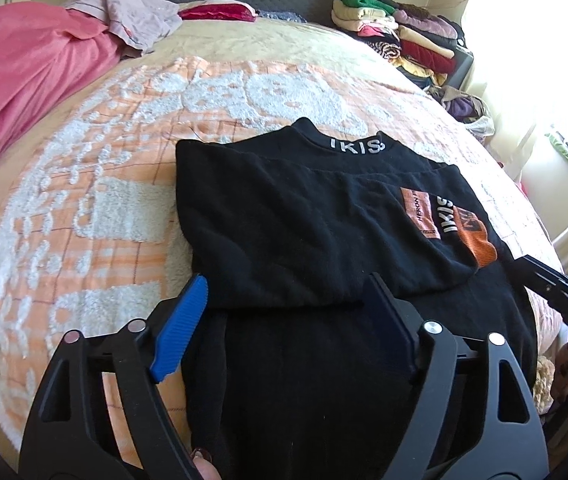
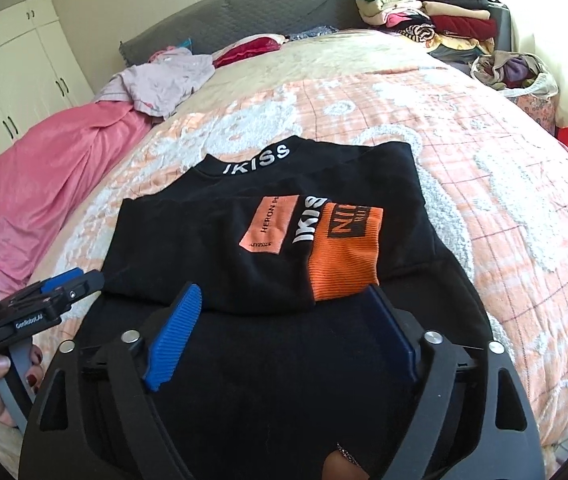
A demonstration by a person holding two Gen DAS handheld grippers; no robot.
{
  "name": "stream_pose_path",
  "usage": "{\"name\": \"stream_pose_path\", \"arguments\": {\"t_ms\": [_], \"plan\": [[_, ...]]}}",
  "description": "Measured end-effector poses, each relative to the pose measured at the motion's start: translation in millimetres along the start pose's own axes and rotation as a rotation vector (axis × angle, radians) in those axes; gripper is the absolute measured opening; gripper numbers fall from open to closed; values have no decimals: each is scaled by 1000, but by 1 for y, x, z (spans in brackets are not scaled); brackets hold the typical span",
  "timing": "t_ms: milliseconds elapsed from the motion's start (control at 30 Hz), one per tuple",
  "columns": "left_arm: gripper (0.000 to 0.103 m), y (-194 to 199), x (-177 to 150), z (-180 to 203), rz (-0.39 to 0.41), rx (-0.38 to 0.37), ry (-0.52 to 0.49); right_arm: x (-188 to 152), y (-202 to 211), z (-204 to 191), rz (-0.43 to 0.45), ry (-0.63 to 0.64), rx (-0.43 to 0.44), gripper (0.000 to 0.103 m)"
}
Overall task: Fold small clothes
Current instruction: 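Move both open tools along the shirt toward its hem, then grasp the shirt hem with the right tool while the left tool grasps it too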
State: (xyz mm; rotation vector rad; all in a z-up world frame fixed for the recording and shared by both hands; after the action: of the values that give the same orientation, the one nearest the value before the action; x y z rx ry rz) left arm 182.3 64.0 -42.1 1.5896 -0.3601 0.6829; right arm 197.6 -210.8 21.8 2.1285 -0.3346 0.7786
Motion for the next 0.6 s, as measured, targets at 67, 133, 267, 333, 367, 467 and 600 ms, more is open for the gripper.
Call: {"name": "stream_pose_path", "arguments": {"t_ms": [67,133,267,333,367,467,600], "plan": [[76,4,0,-2,8,7,1,1,4,-1,11,0,3,88],[76,7,0,-2,15,11,3,2,9,-1,22,-1,-4,91],[79,14,0,-4,27,18,8,3,13,-3,35,1,-7,93],[88,18,-1,-5,36,25,8,2,17,-4,40,4,-9,94],[88,19,-1,-5,39,26,7,2,19,-4,43,4,-10,94],[88,23,-2,-6,44,26,10,0,23,-4,49,4,-13,95],[93,28,-6,-7,51,31,13,-3,29,-5,54,6,-15,95]]}}
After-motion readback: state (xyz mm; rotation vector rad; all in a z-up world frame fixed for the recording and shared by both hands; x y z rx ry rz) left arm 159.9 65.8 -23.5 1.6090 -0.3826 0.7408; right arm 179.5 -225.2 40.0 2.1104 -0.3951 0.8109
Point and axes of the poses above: each gripper's, at about its wrist camera, not at the fingertips, and y roughly against the way its jaws point, z to its right, x to its top, the point moved 5 cm from there along -y, roughly the way its jaws point, and after that the axes turned 14 degrees about x, right-handed, at the moved point
